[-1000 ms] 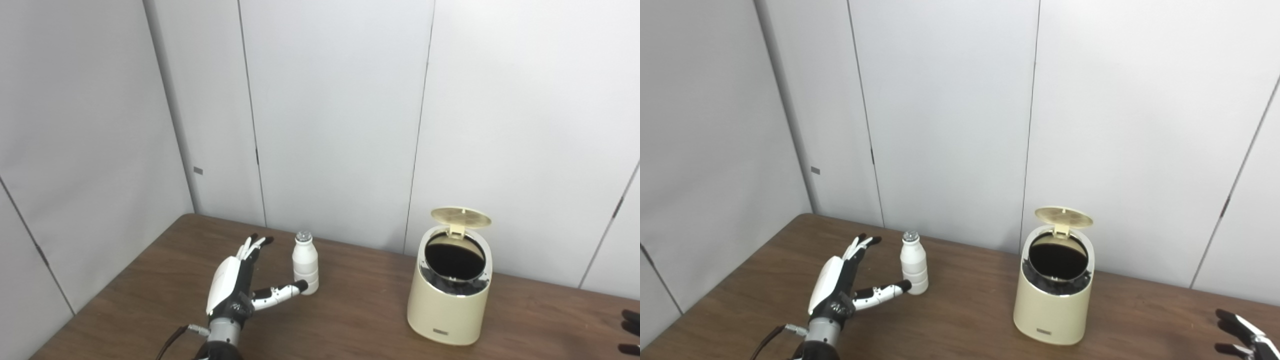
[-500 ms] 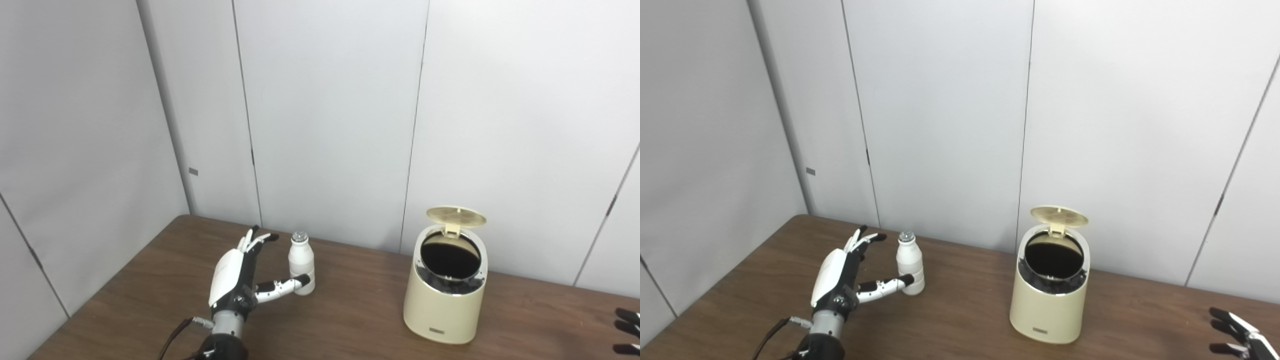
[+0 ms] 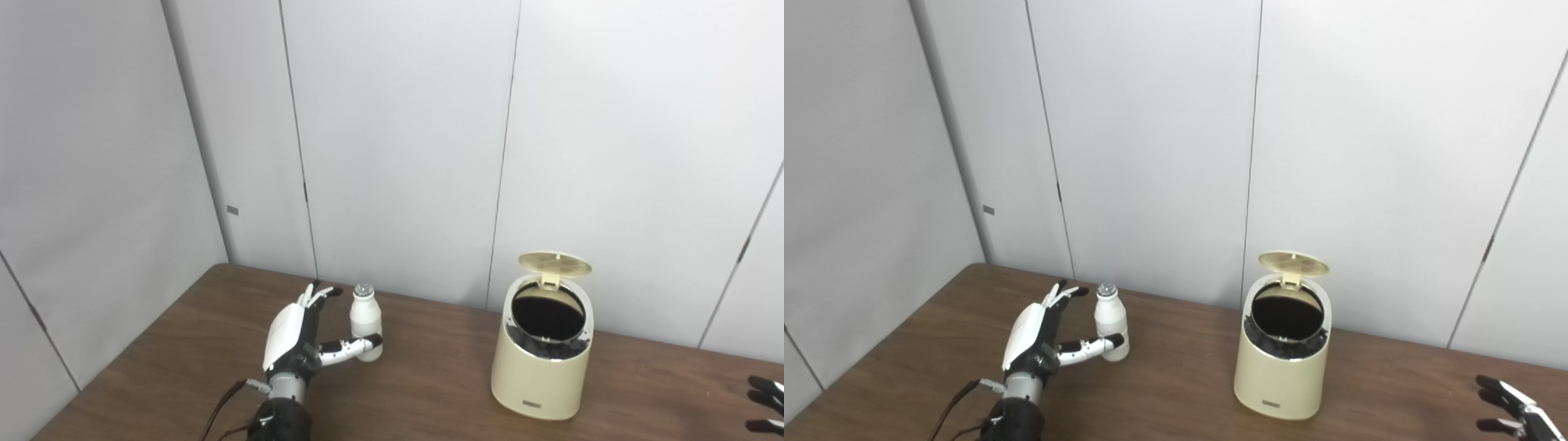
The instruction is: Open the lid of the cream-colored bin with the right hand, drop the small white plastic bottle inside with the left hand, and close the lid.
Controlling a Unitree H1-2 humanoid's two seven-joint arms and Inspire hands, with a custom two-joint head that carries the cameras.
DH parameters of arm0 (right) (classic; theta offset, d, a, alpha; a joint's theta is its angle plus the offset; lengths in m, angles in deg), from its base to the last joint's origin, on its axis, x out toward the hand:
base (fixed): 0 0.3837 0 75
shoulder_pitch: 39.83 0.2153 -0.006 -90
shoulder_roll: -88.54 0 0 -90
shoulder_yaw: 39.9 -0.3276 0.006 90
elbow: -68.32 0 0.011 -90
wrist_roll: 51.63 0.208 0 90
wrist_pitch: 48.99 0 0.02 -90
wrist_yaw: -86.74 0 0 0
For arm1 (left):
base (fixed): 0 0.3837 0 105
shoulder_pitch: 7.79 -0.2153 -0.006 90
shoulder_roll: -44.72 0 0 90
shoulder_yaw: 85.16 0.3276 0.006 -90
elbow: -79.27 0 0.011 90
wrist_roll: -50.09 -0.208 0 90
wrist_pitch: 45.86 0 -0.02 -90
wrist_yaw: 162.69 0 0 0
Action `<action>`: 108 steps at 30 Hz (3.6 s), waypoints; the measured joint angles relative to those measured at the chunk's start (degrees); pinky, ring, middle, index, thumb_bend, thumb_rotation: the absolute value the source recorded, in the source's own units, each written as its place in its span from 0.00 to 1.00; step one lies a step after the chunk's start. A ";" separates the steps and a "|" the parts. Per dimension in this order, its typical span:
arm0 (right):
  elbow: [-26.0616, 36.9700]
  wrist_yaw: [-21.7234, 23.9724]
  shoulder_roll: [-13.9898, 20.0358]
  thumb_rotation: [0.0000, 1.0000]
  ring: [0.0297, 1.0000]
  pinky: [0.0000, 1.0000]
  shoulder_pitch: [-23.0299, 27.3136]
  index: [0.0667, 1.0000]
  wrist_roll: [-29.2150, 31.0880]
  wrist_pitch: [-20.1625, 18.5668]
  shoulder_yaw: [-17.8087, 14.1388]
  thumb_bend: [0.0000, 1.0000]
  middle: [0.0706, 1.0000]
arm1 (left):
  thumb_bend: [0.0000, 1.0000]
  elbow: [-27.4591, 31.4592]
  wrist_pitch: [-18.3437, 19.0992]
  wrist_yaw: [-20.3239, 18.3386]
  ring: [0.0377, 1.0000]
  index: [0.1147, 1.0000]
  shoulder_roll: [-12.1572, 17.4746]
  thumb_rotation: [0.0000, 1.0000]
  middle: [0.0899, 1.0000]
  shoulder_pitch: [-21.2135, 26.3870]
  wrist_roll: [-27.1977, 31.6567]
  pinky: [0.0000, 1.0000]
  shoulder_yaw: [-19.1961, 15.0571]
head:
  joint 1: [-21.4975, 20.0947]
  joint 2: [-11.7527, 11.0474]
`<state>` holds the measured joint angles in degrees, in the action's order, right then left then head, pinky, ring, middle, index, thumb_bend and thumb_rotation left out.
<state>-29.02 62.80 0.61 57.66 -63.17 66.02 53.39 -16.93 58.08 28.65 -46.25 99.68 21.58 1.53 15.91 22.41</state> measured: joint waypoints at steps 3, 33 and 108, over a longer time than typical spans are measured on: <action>0.05 0.77 -0.01 0.76 0.72 0.53 -0.11 0.69 0.08 0.00 -0.14 0.92 0.75 | 1.00 0.00 1.34 -0.85 1.00 0.84 0.00 0.41 1.00 0.00 0.23 0.91 0.16 | -0.26 0.00; 3.60 4.44 -1.33 0.71 0.72 0.54 -3.04 0.70 -0.22 0.00 -3.40 0.88 0.75 | 1.00 -4.56 1.04 -2.20 0.95 0.79 0.47 0.33 0.85 1.86 1.26 1.00 3.29 | -2.37 0.61; 19.07 11.97 -13.05 0.00 0.81 0.69 -7.51 0.75 -13.17 -13.90 -6.36 0.48 0.81 | 0.52 -3.01 -34.36 29.98 0.74 0.45 -9.21 0.00 0.40 8.43 -22.72 1.00 12.83 | -11.86 -0.88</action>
<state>-9.96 74.77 -12.44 50.15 -76.34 52.12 47.03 -19.94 23.72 58.62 -55.46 108.11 -1.14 14.36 4.05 21.53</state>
